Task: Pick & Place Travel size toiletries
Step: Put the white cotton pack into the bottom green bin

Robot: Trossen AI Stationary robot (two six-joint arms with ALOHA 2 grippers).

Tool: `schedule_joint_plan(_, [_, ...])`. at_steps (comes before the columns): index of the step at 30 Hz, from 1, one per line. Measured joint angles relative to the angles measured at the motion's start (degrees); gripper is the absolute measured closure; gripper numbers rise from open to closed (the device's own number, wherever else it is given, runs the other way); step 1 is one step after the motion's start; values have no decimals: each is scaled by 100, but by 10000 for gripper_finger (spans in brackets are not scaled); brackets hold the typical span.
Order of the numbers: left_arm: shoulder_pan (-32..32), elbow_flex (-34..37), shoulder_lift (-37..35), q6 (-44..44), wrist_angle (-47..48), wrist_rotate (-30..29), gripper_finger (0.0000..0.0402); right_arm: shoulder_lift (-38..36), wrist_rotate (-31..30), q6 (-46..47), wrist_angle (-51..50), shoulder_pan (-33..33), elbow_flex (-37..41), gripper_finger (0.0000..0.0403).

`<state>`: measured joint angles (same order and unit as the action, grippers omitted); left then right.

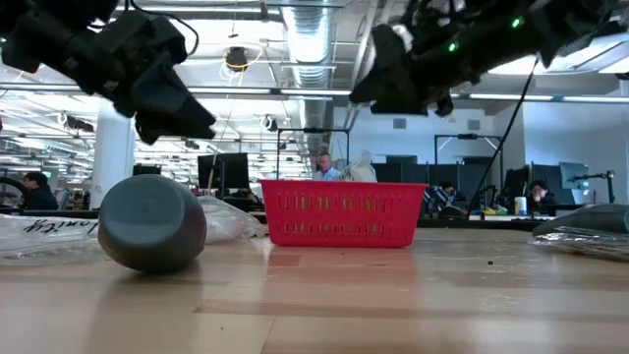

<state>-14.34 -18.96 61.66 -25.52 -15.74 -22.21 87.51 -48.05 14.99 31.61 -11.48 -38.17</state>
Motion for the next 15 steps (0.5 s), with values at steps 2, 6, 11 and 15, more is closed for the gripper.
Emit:
schedule_joint_plan(2, [-90, 0, 277, -29, -20, 64, 248, -117, 0, -227, -37, -85, 0, 154])
schedule_joint_plan(6, [-170, 0, 766, -214, -32, 213, 248, -337, 0, -584, -128, -248, 0, 154])
schedule_joint_plan(11, [-182, 0, 1093, -346, -44, 540, 248, -538, 3, -642, -165, -368, 0, 154])
schedule_joint_plan(15, [-177, 0, 1229, -318, -61, 853, 248, -551, 42, -624, -482, -399, 0, 154])
